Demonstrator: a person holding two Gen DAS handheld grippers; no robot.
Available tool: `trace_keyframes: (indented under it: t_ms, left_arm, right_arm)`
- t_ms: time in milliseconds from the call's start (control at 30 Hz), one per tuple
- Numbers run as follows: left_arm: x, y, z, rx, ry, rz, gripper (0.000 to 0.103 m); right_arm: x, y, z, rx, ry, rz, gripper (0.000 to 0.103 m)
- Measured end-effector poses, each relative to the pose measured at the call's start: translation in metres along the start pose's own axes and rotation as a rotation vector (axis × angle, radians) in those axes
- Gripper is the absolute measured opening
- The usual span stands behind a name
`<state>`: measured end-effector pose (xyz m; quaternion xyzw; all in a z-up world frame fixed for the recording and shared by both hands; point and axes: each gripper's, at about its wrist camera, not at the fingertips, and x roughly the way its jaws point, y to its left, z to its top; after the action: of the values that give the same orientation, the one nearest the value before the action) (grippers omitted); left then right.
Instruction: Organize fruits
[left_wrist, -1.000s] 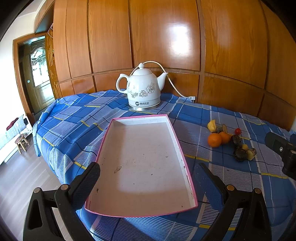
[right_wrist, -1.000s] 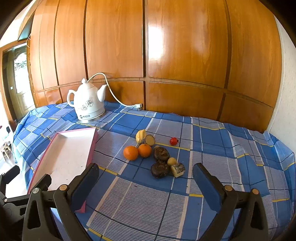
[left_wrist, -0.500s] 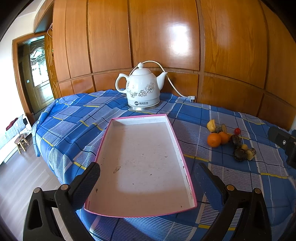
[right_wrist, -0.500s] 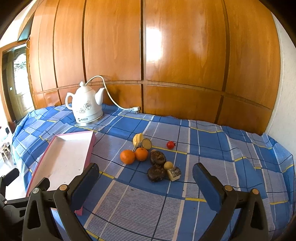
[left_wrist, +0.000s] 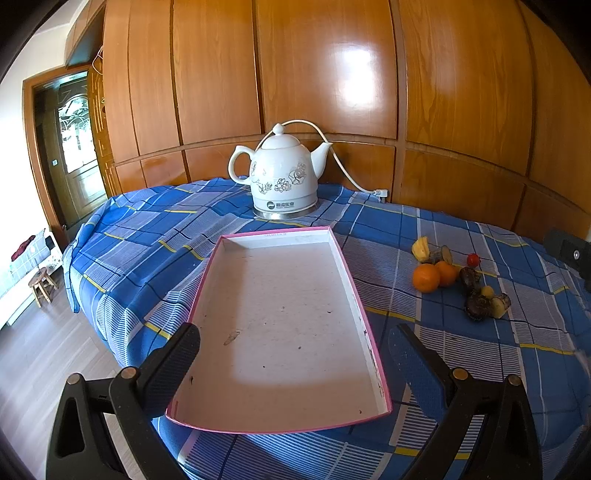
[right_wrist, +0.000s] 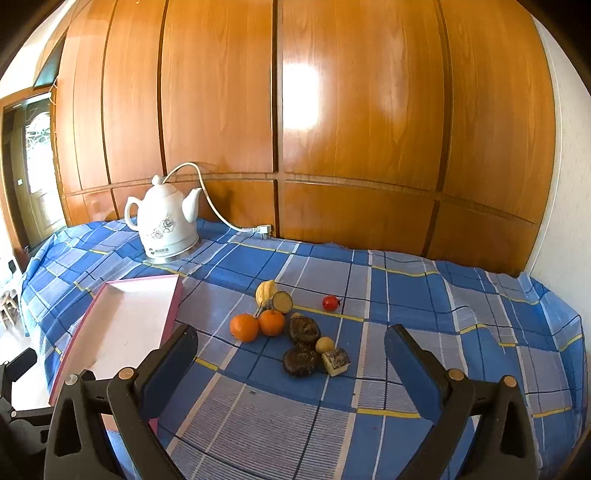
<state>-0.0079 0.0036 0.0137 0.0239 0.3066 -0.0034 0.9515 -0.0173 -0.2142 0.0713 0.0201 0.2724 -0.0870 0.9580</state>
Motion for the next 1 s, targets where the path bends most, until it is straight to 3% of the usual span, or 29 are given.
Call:
trace_keyframes:
  t_ms: [633,767,933,1000]
  left_arm:
    - [0.002,-0.005,-0.002,0.019,0.016,-0.022,0.103]
    - [0.001,-0.011,0.000,0.045,0.015,-0.068,0.103]
    - [0.005,-0.022,0.004,0.066,0.058,-0.171,0.103]
    - [0.007,-0.030,0.005,0.093,0.059,-0.179,0.103]
  right_arm:
    - [0.017,-0.051,0.042,-0.036,-0.015,0.018,0.103]
    - [0.038,-0.076,0.047,-0.027,0.030,0.047,0.102]
    - [0.074,-0.107,0.039,-0.005,0.124,0.028,0.102]
    - [0.091,-0.122,0.031,0.023,0.174,0.018,0.102]
